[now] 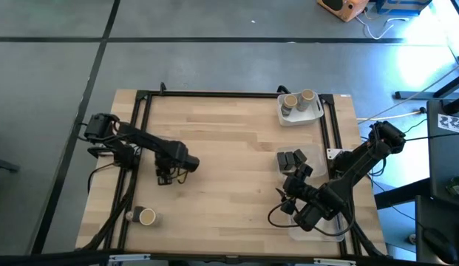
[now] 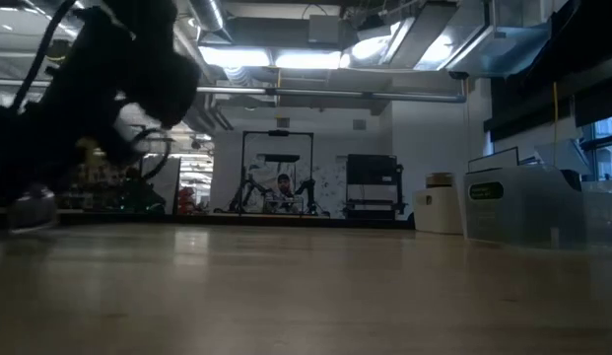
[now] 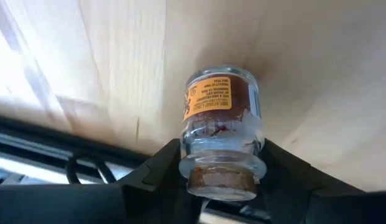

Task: Sort spices by type
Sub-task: Put the middle left transparent seasoning bottle into the bottom transparent bin

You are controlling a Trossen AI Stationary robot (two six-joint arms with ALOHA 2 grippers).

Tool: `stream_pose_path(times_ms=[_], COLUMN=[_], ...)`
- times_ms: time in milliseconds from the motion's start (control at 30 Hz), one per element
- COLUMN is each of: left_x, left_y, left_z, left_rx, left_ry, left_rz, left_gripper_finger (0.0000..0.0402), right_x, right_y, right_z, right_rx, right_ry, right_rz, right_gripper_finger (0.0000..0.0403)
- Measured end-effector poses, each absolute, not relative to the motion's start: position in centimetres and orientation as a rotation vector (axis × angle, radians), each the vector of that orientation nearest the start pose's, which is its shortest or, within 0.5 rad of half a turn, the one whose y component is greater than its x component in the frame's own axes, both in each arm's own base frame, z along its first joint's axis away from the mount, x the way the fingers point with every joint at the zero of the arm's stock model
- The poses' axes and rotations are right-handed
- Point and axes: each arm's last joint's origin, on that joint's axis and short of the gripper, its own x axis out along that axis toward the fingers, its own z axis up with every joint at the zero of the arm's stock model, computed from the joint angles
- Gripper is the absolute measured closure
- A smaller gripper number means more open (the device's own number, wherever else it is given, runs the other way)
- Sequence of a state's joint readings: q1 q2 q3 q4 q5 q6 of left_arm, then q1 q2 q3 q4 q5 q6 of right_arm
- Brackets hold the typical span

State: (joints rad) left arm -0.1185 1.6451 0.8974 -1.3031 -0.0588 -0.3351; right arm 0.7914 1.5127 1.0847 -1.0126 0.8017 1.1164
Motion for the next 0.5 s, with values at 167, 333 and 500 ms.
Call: stream_pose_path(times_ms=[167,333,500], left_x=[24.1,27.6,31.6], left_y=[-2.9,-3.7,-5.2], left_z=[17.8,19.4,19.6], left_rx=[-0.079,-0.097,-0.025], left_ry=[1.862,1.784,1.813], left_rz=[0.304,0.271,0.191], left_gripper_finger=[0.0241,0.0241,0.0241], right_x=[20.0,20.0,20.0], right_y=[17.3,17.3,17.3], right_z=[23.3,23.3,23.3], right_rx=[-0.003,-0.013,-0.024], right_ry=[0.809,0.811,0.813], right_rz=[-0.514,-0.511,-0.505], right_gripper_finger=[0.0107,0.0107,0.0107])
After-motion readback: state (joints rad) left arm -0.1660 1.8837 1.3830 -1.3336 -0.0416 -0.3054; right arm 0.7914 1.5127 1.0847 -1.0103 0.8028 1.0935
